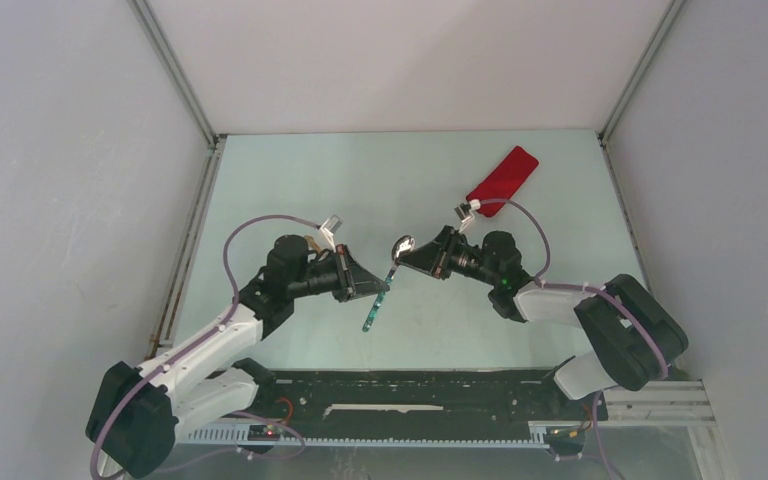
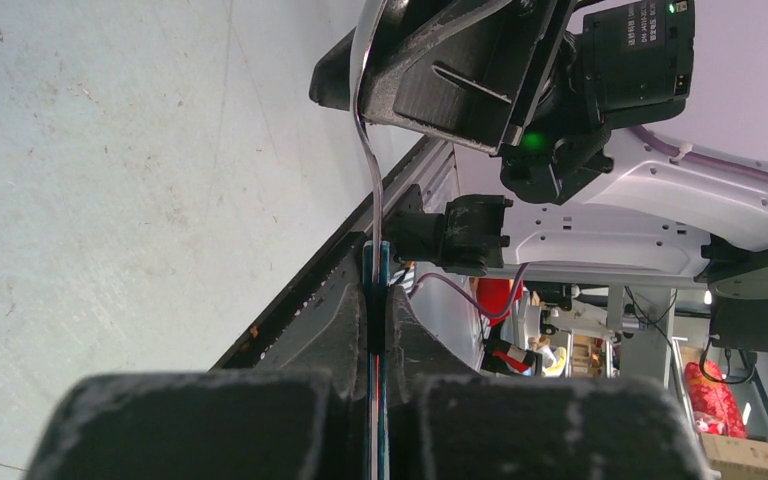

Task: Fold the napkin into a case and place the utensils inside
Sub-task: Pass from the left arm to the right, then insert the spoon into the folded napkin.

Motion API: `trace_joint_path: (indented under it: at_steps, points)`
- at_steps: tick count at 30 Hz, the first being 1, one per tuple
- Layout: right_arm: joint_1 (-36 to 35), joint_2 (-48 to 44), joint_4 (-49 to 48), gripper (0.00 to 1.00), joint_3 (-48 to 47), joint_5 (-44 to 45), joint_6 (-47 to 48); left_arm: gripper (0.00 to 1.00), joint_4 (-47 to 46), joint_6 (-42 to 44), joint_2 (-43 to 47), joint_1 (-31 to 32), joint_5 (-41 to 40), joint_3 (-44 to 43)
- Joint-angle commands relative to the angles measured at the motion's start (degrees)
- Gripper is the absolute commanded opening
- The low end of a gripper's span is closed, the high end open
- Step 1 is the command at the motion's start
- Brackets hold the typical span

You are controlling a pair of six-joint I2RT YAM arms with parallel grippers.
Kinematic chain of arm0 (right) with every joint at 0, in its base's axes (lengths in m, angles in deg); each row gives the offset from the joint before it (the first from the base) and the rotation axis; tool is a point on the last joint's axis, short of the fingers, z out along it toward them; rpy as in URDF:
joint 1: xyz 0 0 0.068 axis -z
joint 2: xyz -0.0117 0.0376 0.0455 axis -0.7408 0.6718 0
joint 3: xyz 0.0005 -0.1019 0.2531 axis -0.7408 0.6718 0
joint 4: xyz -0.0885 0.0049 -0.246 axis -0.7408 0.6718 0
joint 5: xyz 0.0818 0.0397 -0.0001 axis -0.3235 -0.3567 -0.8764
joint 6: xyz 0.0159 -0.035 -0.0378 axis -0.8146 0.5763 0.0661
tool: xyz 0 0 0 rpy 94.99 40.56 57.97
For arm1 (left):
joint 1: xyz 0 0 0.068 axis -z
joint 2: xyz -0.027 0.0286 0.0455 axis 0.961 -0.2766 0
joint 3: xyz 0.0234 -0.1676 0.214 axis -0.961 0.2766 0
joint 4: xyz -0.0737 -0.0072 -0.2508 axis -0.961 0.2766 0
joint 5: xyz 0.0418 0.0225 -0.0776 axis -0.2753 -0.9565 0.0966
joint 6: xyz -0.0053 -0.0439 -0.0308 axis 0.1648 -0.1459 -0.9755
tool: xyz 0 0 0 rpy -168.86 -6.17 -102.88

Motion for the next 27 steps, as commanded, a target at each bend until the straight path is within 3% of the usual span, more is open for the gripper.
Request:
trace_joint_path:
  at_steps: [1, 8, 11, 14, 17, 18, 21, 25, 27]
  points:
    - [0.20, -1.39, -4.21, 0.31, 0.21, 0.66, -0.38, 0.00, -3.84, -0.52, 0.11, 0.18, 0.80, -0.45]
    - [0.65, 0.33, -7.94, 0.22, -0.01, 0.02, -2.06, 0.00, -3.67, -0.41, 0.23, 0.17, 1.08, -0.16]
    - [1.20, 1.27, -10.40, 0.00, -0.17, -1.41, -2.24, 0.00, -3.63, -0.47, 0.19, 0.18, 1.07, -0.32]
    - [4.88, 1.02, -9.61, 0.00, -0.18, -2.38, -1.19, 0.05, -0.66, 0.44, -0.21, 0.13, -0.36, -1.47]
    - [13.12, -1.02, -1.98, 0.00, -2.57, -5.26, 3.97, 0.40, 3.47, 2.04, -0.05, 0.11, -3.63, -3.24]
    - [16.54, -1.60, 2.44, 0.00, -4.40, -6.84, 7.61, 0.46, 4.21, 2.65, -0.15, 0.17, -4.43, -3.73]
    - [27.76, -0.29, 15.39, 0.00, -11.85, -11.08, 19.37, 0.51, 8.61, 5.79, -2.03, 0.18, -6.90, -6.77]
    - [42.39, 7.11, 17.32, 0.00, -20.82, -18.78, 25.43, 0.52, 9.05, 7.53, -6.44, 1.07, -7.69, -9.90]
    - [46.79, 10.29, 22.94, 0.00, -26.27, -17.70, 30.43, 0.53, 8.97, 8.52, -8.62, 2.02, -8.19, -11.37]
